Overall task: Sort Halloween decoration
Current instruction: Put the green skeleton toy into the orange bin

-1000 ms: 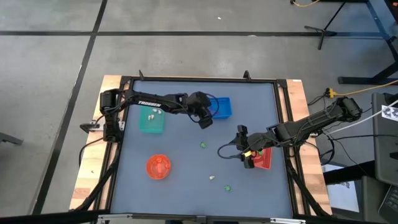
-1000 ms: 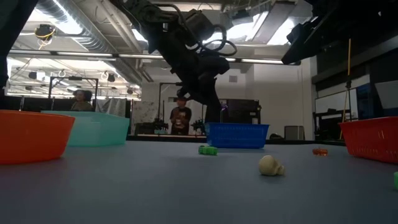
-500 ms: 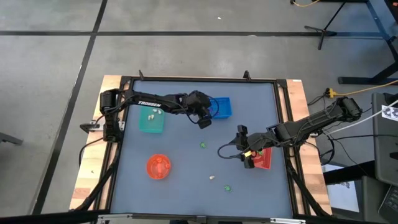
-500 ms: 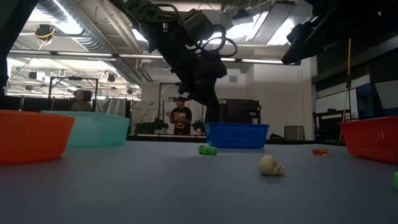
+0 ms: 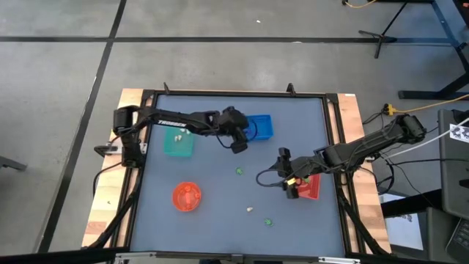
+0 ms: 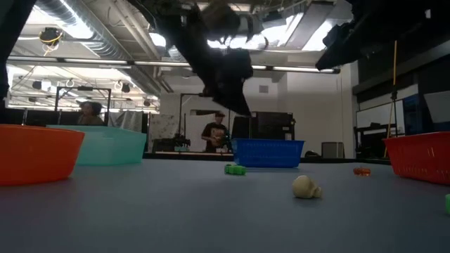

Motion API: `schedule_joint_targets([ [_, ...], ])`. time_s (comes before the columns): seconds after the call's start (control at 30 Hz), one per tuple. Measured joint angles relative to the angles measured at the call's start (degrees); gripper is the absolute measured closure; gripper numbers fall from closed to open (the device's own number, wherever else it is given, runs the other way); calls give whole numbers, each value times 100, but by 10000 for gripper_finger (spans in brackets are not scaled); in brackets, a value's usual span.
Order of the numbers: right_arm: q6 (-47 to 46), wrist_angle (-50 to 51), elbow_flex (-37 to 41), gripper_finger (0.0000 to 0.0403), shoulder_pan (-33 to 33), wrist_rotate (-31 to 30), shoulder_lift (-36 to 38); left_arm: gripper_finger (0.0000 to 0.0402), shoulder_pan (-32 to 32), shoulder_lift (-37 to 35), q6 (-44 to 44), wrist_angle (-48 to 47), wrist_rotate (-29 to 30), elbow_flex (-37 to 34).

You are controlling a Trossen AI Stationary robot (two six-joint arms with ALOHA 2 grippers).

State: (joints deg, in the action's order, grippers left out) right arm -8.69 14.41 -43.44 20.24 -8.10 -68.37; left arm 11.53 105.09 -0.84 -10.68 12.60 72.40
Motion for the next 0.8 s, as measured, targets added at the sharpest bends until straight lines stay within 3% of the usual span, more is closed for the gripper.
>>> schedule_joint_targets([
  [0.17,1,-840,0,139,-1,-79,-237,273,-273,-548,-89,-239,17,-2],
  [0.57,4,-2250,4,139,-1,-1606,-1170,273,-1193,-1887,549,-1821,295,0],
  [0.8,-2,-3129,-6,139,-247,-1729,-1917,273,-1788,-2158,1108,-2651,662,-2],
])
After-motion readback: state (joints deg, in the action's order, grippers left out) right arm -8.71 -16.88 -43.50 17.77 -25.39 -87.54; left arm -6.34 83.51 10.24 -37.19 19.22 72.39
